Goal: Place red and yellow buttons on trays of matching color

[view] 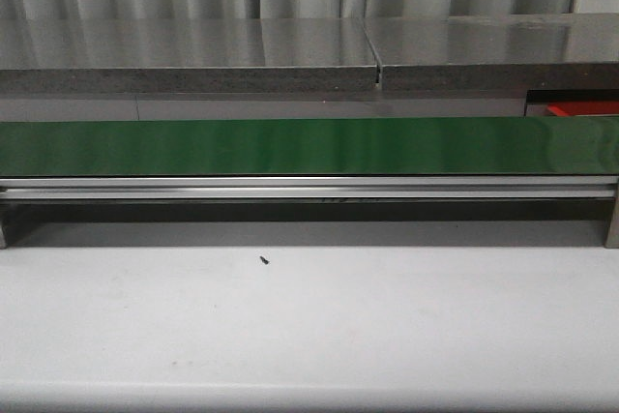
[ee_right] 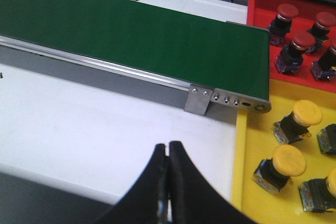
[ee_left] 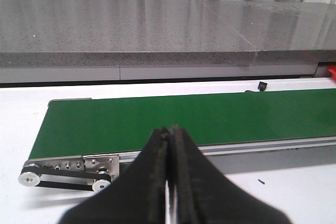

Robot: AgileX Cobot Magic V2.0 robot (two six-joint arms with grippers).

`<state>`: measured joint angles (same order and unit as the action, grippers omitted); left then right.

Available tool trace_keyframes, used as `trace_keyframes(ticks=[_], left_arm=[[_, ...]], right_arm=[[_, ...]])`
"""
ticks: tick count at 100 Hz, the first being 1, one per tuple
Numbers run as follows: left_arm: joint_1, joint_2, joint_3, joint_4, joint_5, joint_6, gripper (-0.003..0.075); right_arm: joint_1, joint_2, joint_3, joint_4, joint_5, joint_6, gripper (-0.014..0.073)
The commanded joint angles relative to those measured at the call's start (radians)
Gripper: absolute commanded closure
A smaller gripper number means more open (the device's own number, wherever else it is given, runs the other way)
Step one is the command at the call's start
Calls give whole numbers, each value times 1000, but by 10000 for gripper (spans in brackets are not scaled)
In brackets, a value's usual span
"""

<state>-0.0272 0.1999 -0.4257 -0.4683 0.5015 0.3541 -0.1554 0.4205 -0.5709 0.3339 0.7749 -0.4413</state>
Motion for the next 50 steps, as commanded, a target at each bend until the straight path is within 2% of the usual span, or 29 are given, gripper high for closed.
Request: trace_keyframes(ticks=[1,50], left_arm=[[-7,9,-25,-19,-67,-3,739],[-7,9,-25,-19,-67,-3,739]], right_arm=[[-1,-2,-9,19,-58,-9,660],[-1,-2,-9,20,-43,-7,660]])
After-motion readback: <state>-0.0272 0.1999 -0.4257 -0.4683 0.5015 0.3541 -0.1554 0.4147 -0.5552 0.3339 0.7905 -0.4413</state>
